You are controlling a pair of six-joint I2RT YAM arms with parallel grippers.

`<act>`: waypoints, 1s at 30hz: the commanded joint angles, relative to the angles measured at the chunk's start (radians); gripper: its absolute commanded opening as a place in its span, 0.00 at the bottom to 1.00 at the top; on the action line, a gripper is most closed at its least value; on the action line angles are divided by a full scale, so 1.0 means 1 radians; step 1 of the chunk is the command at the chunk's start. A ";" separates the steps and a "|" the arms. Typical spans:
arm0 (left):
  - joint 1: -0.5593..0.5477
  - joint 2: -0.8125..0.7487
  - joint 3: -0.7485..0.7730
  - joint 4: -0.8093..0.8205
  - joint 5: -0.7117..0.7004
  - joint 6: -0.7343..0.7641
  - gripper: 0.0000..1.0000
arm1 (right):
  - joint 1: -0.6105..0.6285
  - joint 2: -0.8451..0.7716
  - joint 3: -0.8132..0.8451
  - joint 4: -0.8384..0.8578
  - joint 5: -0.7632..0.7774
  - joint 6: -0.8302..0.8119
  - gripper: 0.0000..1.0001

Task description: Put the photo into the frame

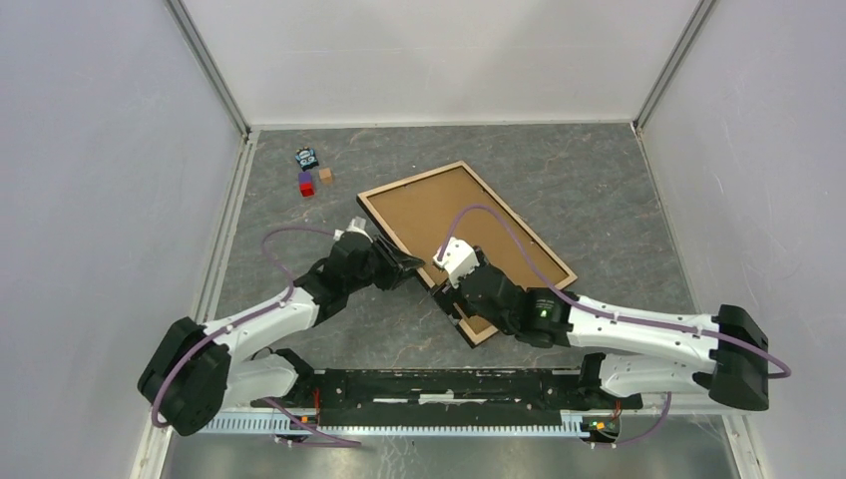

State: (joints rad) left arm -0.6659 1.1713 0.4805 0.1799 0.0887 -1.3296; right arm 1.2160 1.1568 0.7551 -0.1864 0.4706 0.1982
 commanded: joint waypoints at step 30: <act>0.169 -0.198 0.251 -0.349 0.280 0.143 0.02 | 0.309 0.634 0.755 -0.822 0.647 0.375 0.67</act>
State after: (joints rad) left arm -0.5045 1.0187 0.6834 -0.2562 0.2832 -1.2015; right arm 1.5227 1.7847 1.5276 -0.9920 1.0065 0.5198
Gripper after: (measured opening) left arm 0.348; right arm 0.715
